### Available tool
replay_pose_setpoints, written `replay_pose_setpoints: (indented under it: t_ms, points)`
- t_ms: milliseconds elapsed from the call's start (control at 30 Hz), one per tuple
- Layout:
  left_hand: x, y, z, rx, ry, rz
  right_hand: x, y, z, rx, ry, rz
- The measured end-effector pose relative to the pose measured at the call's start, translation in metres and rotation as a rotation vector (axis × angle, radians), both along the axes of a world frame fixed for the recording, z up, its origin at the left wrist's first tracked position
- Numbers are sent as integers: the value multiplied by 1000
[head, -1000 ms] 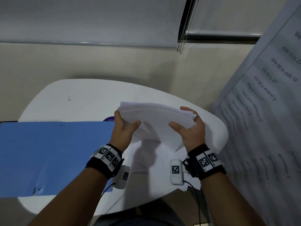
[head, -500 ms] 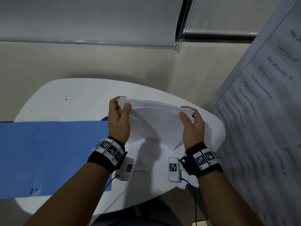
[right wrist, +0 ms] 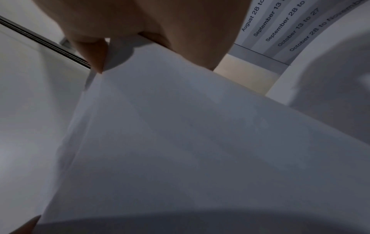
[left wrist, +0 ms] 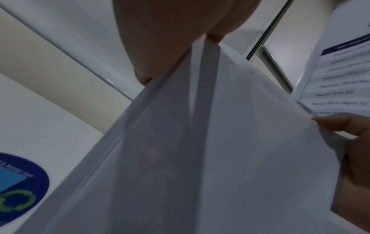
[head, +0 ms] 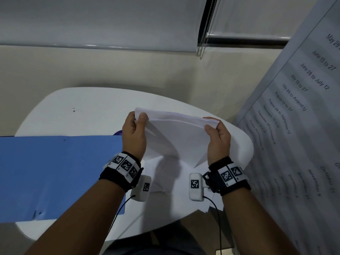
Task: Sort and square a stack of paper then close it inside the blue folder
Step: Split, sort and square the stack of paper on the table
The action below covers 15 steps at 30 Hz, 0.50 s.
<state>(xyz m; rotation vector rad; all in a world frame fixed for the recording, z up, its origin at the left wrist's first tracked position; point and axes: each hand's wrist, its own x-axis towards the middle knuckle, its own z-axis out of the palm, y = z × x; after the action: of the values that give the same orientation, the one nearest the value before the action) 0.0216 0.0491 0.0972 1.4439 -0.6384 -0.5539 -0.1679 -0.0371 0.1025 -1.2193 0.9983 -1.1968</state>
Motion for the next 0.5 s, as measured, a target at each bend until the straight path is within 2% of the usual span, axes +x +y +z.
replay_pose_setpoints:
  t_ms: [100, 267, 500]
  points:
    - [-1, -1, 1, -3, 1, 11, -6, -5, -3, 17, -1, -25]
    - [-6, -4, 0, 37, 25, -42, 3, -4, -1, 69, 53, 53]
    - [-4, -7, 0, -2, 40, 29, 8, -2, 1, 65, 6, -96]
